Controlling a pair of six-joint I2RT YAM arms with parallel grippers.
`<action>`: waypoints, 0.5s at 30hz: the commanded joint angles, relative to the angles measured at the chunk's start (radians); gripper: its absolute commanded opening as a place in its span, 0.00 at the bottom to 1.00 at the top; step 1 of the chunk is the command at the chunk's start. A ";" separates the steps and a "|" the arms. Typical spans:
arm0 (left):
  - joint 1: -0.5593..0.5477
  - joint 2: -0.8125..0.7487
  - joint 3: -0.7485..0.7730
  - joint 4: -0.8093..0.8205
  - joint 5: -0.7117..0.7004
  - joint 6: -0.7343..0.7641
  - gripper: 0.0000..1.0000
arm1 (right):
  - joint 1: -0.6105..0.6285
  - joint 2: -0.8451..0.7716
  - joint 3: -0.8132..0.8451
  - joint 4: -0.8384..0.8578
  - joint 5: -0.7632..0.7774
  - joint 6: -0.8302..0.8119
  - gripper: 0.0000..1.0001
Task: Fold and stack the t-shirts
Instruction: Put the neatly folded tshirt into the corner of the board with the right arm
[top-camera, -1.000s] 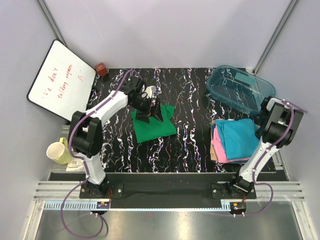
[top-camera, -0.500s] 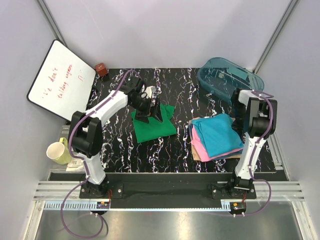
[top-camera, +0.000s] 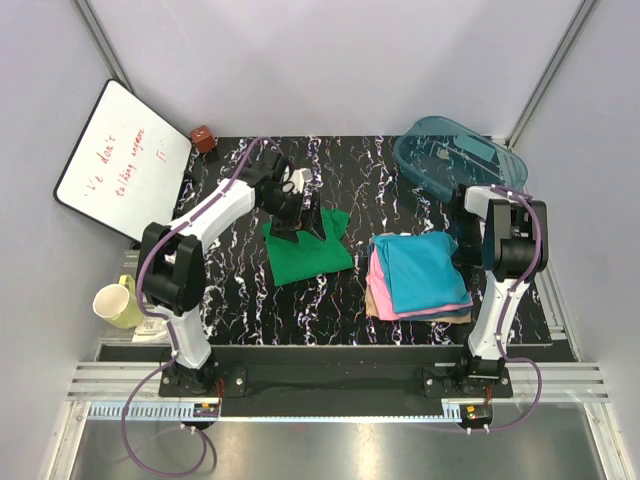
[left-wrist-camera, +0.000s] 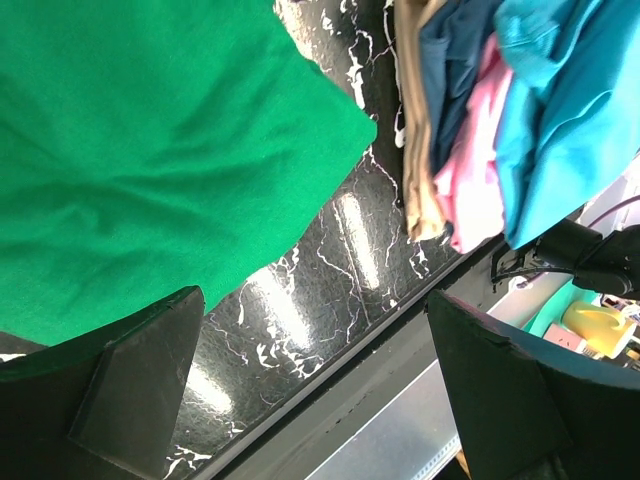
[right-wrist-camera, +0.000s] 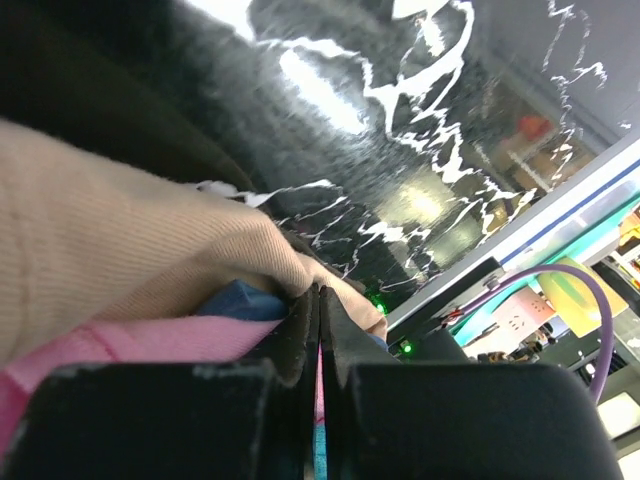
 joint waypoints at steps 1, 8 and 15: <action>-0.002 -0.016 0.055 0.006 -0.001 0.004 0.99 | 0.027 -0.040 0.008 0.037 -0.068 0.052 0.00; 0.007 -0.051 0.047 -0.006 -0.109 0.021 0.99 | 0.027 -0.178 0.156 -0.119 0.027 0.057 0.00; 0.156 -0.040 -0.002 -0.001 -0.177 -0.048 0.99 | 0.029 -0.355 0.385 -0.244 0.015 -0.057 0.30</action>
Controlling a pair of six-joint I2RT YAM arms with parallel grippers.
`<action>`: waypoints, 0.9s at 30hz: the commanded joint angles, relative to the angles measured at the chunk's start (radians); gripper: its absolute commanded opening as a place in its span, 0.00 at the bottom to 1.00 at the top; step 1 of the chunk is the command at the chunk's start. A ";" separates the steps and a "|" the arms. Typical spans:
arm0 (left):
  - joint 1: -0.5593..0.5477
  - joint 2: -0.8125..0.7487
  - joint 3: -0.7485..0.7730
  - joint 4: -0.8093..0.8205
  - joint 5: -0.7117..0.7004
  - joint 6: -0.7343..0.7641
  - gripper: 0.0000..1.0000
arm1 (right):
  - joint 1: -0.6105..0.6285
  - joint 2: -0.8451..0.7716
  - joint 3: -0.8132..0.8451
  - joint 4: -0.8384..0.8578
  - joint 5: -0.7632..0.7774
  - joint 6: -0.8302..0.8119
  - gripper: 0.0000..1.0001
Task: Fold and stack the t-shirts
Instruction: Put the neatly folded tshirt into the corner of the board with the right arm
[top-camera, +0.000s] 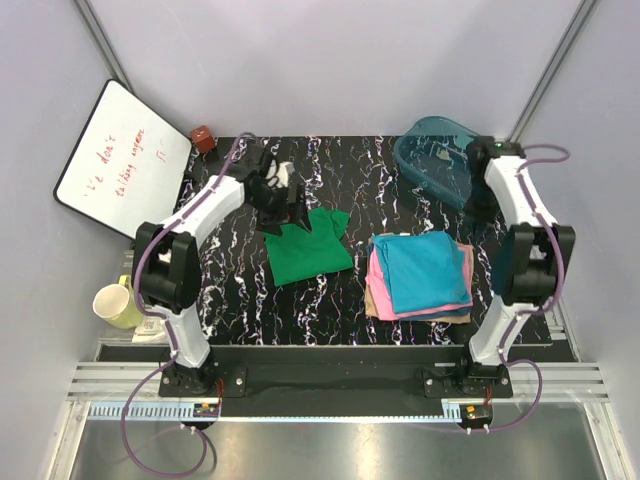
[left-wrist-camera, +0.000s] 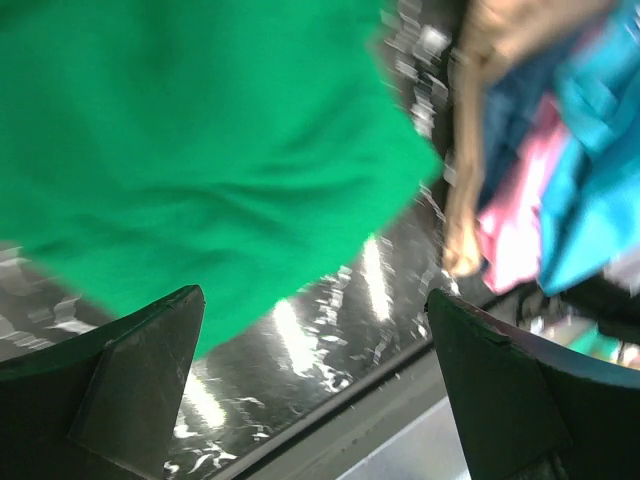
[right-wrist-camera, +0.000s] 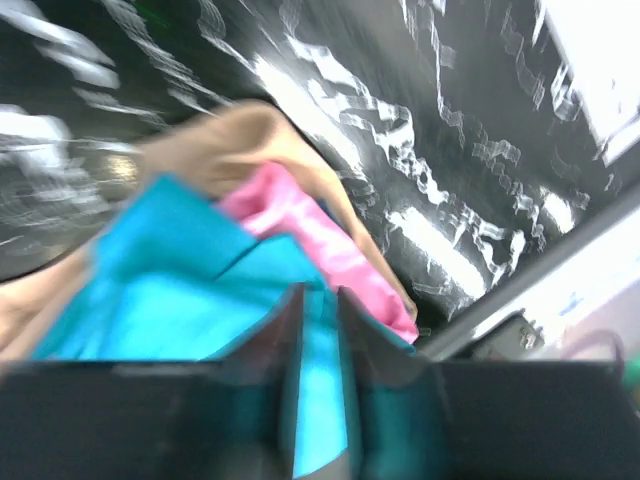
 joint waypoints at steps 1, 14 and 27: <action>0.116 -0.035 -0.027 0.004 -0.081 -0.044 0.99 | 0.011 -0.161 0.118 -0.195 -0.015 -0.071 0.38; 0.200 -0.051 -0.132 0.001 -0.100 -0.054 0.99 | 0.341 -0.236 0.218 0.050 -0.342 -0.189 0.58; 0.223 -0.152 -0.173 -0.026 -0.129 -0.059 0.99 | 0.523 0.187 0.370 0.218 -0.503 -0.259 0.96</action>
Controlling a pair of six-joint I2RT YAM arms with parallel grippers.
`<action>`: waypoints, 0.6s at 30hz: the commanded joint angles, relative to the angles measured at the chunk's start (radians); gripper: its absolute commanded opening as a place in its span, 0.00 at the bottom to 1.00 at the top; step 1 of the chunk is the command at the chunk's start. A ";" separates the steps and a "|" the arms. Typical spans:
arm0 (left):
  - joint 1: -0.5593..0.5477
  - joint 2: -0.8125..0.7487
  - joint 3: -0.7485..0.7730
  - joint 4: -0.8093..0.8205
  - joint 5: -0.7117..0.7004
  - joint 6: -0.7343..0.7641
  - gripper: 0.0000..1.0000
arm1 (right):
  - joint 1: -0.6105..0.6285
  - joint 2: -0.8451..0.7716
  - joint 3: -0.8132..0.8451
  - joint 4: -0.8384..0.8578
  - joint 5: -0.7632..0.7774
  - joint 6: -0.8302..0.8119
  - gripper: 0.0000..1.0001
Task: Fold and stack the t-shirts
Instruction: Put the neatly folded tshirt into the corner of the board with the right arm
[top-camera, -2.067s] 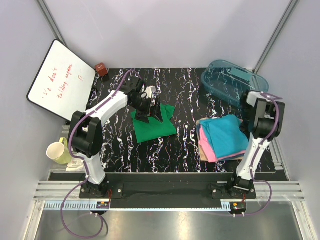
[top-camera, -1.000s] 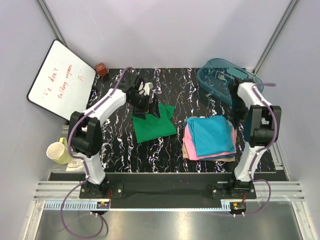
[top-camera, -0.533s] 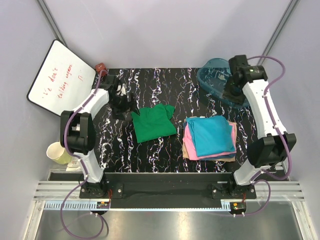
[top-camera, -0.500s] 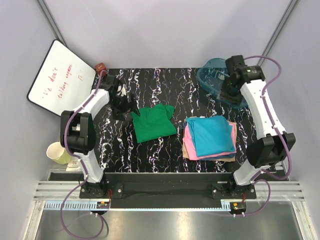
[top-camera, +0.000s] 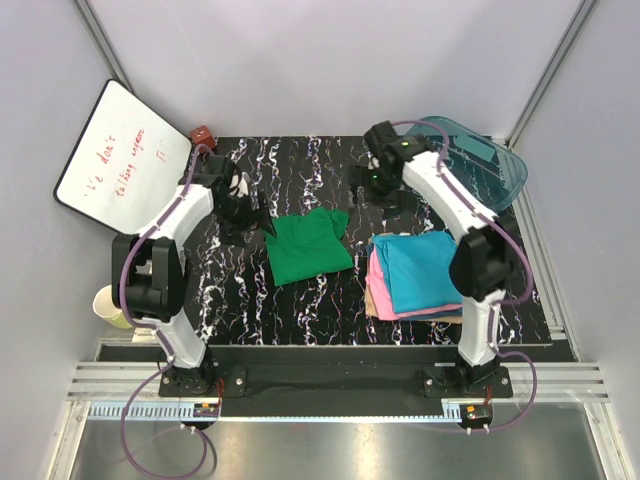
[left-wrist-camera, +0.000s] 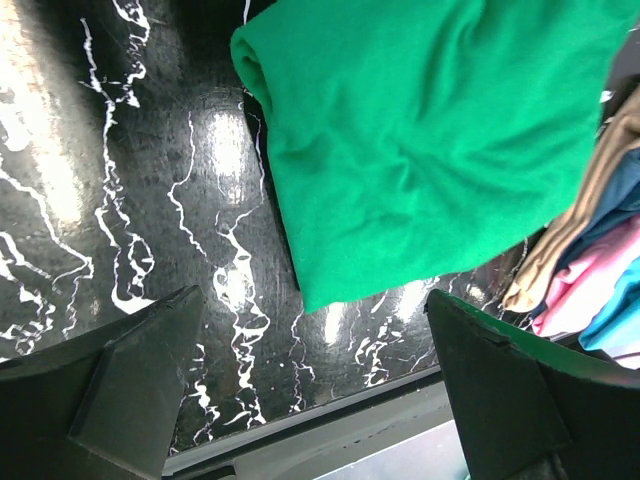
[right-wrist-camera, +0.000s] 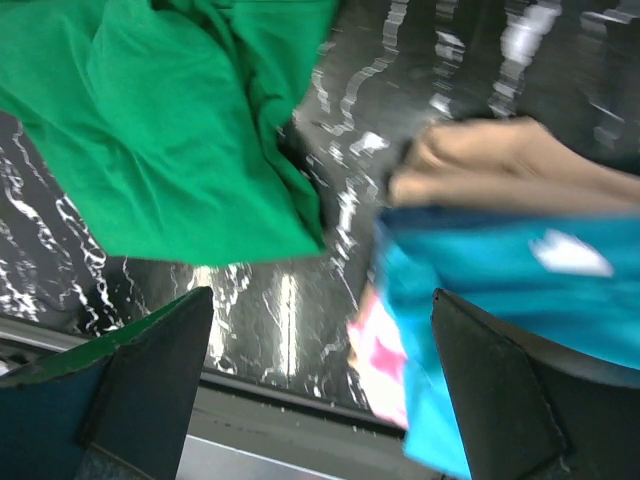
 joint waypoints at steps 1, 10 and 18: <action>0.009 -0.053 0.001 -0.005 -0.024 -0.009 0.99 | 0.039 0.115 0.097 0.041 -0.054 -0.045 0.95; 0.009 -0.081 -0.017 -0.020 -0.031 -0.014 0.99 | 0.079 0.309 0.180 0.062 -0.125 -0.062 0.94; 0.009 -0.093 -0.042 -0.022 -0.037 -0.015 0.99 | 0.131 0.384 0.178 0.091 -0.151 -0.057 0.93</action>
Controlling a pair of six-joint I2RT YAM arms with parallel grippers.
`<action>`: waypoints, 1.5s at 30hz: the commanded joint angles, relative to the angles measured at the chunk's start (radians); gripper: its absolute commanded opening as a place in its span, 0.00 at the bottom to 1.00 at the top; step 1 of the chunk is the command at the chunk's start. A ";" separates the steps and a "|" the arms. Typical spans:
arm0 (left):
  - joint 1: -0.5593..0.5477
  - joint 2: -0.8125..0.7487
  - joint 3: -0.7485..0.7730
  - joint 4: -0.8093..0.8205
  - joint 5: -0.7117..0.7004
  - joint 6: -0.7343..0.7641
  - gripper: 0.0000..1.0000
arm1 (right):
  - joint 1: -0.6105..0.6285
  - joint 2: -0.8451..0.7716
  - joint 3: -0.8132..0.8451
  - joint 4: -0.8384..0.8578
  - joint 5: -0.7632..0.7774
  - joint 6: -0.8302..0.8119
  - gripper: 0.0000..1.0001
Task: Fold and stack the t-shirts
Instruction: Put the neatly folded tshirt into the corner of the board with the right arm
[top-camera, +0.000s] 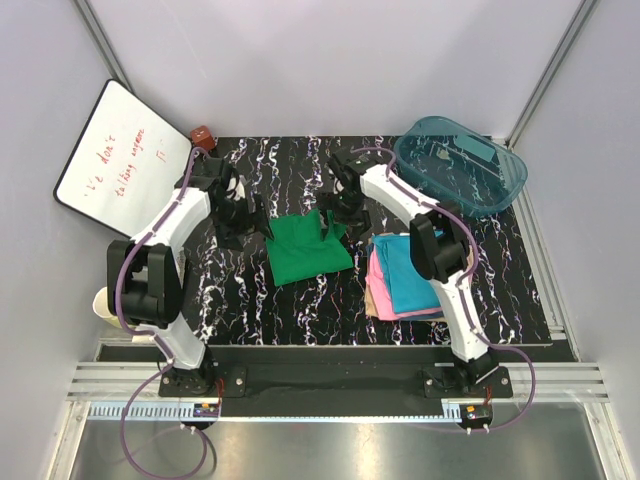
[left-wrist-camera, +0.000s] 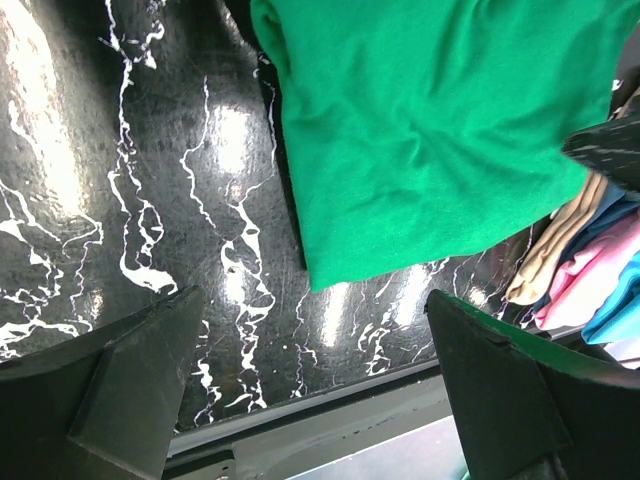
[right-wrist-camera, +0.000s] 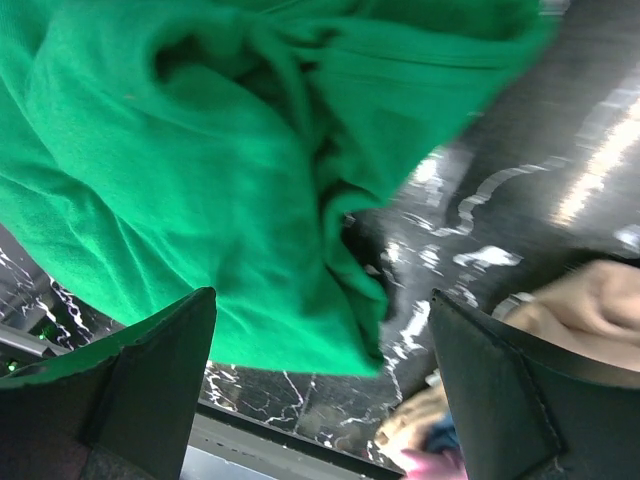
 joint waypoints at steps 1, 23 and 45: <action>0.007 -0.046 -0.013 0.002 -0.018 -0.005 0.99 | 0.049 0.044 0.049 0.026 -0.030 -0.016 0.94; 0.007 -0.043 0.018 -0.021 -0.022 0.004 0.99 | 0.104 0.080 0.003 -0.033 0.166 -0.019 0.00; 0.005 0.019 0.065 -0.016 0.024 0.039 0.99 | 0.104 -0.440 -0.109 -0.106 0.309 0.041 0.00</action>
